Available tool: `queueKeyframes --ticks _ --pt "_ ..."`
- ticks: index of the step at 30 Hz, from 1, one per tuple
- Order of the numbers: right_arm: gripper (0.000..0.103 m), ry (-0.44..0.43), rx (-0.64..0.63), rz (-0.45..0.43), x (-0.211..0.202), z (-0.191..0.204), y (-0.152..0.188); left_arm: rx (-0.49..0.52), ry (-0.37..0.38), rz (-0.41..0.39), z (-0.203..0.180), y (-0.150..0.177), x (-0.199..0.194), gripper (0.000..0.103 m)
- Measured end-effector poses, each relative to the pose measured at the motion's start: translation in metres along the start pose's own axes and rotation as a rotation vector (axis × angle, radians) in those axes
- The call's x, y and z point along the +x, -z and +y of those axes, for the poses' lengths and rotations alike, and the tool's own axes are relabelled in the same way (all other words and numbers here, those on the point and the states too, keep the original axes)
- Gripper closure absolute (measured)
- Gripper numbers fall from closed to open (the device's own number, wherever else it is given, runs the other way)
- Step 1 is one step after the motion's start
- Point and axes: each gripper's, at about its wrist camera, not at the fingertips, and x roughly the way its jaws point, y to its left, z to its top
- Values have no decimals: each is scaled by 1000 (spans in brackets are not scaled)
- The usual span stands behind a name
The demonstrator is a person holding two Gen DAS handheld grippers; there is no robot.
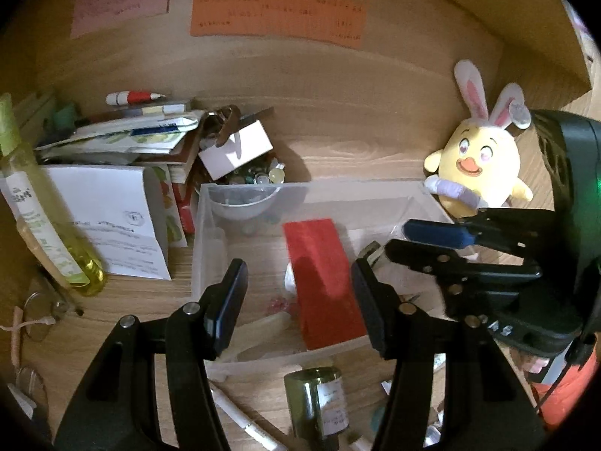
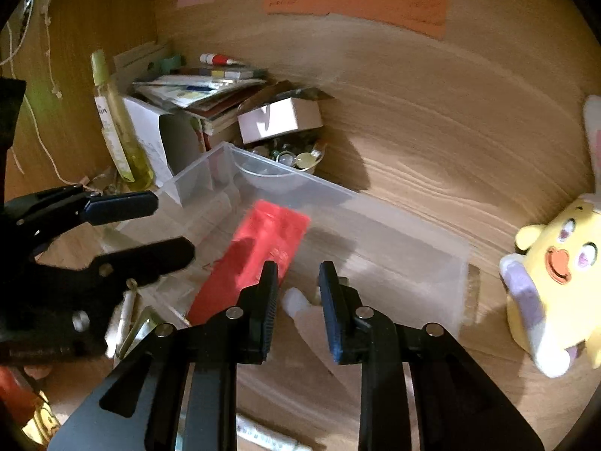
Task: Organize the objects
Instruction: 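Lower the red box and pink tube into the clear box and release, then grasp the dark green bottle with the left tool while the right tool grasps the pale green tube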
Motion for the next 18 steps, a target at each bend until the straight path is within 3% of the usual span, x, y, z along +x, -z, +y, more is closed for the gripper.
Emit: queueKeyframes --ticks 5,9,18 --pt "70 19 42 -37 -26 -16 3 -3 12 -35 1 2 -19 45" --pt "66 15 86 -69 -47 -30 9 3 12 -61 1 6 -36 37" --pt "54 61 144 -90 -81 -42 58 58 -20 -53 -3 41 -63 27"
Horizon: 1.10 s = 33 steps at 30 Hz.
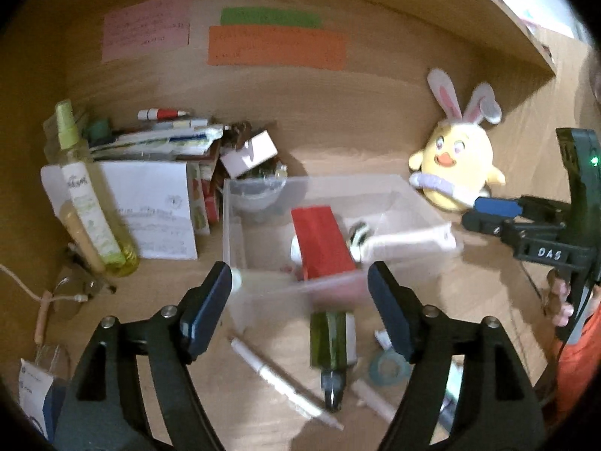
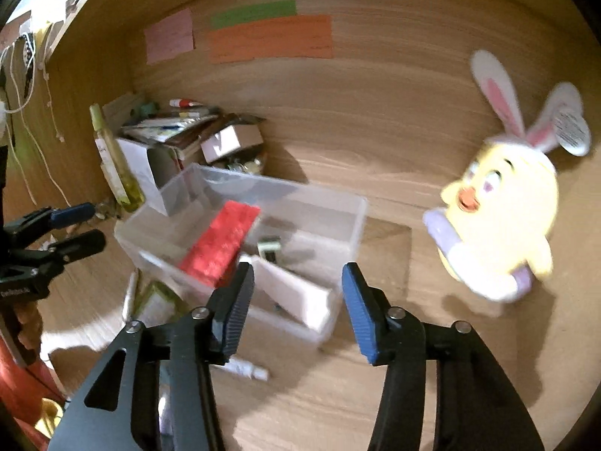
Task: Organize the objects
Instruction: 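Grasp the dark green bottle with the left tool while the right tool grasps the pale green tube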
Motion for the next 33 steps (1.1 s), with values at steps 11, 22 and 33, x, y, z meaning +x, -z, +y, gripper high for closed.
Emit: queueKeyframes --ticks 11,22,33 --pt "49 -97 45 74 -1 27 80 58 -35 118 -22 70 1 26" --pt "50 -155 -21 174 19 64 116 60 -38 161 -27 74 18 26" --pt "89 -150 -9 163 21 61 116 58 -53 209 -30 50 61 28"
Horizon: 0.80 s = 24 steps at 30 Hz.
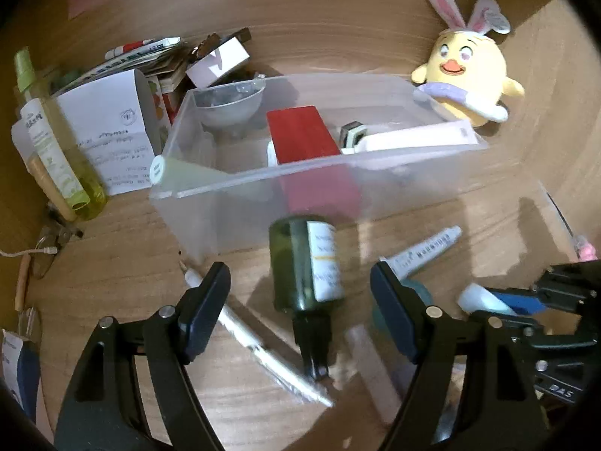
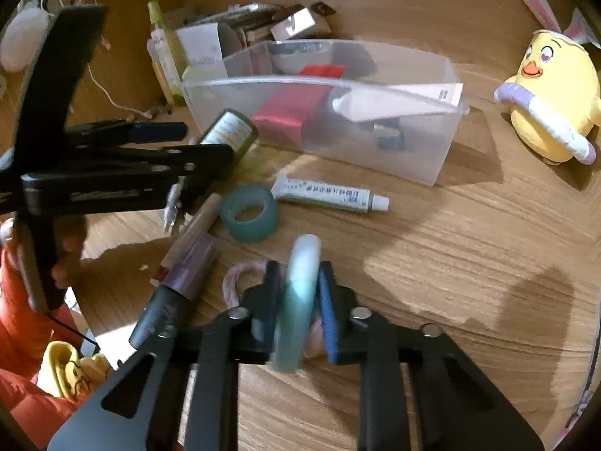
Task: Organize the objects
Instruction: 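Grasp the dark green bottle with the left tool while the right tool grasps the pale green tube, then carry the green bottle and pale green tube into the clear box and release both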
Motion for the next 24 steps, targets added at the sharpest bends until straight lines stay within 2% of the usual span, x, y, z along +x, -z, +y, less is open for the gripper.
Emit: queueKeyframes --ticks 6,14,24 --pt "89 19 42 -56 -16 -12 -6 -5 24 24 -3 -3 12 61" --pt "89 48 78 -146 -40 -27 -28 -18 29 -41 -3 -2 -8 62" --pt "89 69 75 -254 -59 -30 -70 -34 38 -203 1 -19 -64 62"
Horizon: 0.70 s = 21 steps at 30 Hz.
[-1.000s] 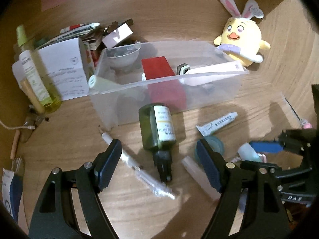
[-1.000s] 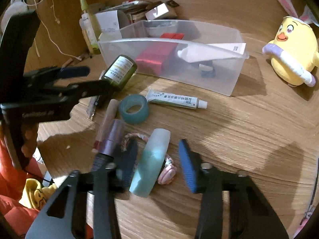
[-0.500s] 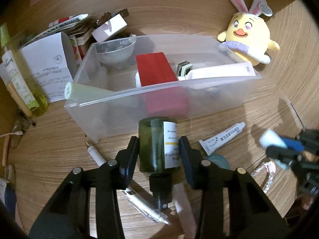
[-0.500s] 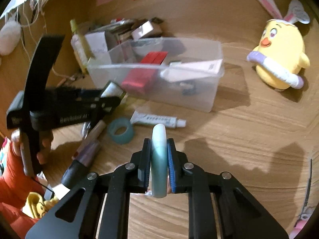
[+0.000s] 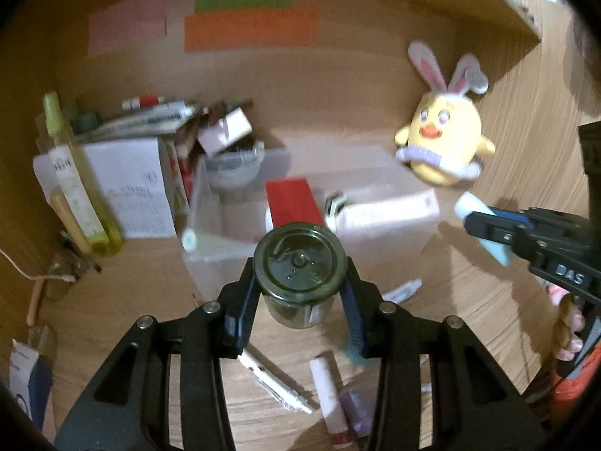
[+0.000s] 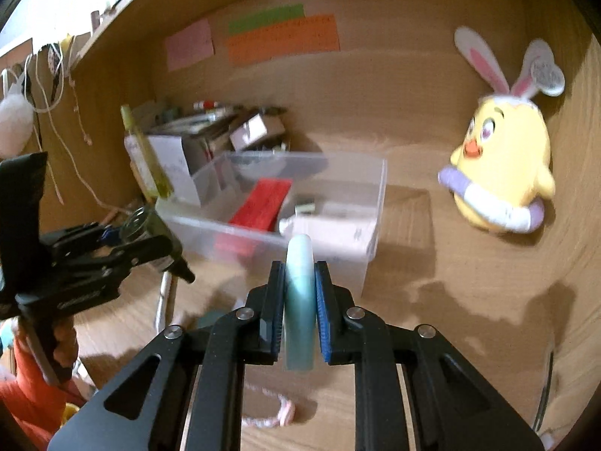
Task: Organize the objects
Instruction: 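Carry the green bottle and pale green tube into the clear box and release both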
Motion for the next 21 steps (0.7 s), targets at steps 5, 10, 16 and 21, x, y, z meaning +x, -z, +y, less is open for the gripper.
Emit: queueKeyframes --ticks 5,10,16,21 --pt "89 -9 -13 -42 2 6 -26 -13 1 -74 3 -23 -16 62" --pt "89 -7 -31 -57 12 13 -46 -20 -4 -132 7 -45 -25 62" --pt "89 2 -35 -41 32 13 -68 -19 -19 -163 8 -68 -21 62" --pt "89 6 -29 20 62 10 -73 -32 -6 -116 10 -76 6 62"
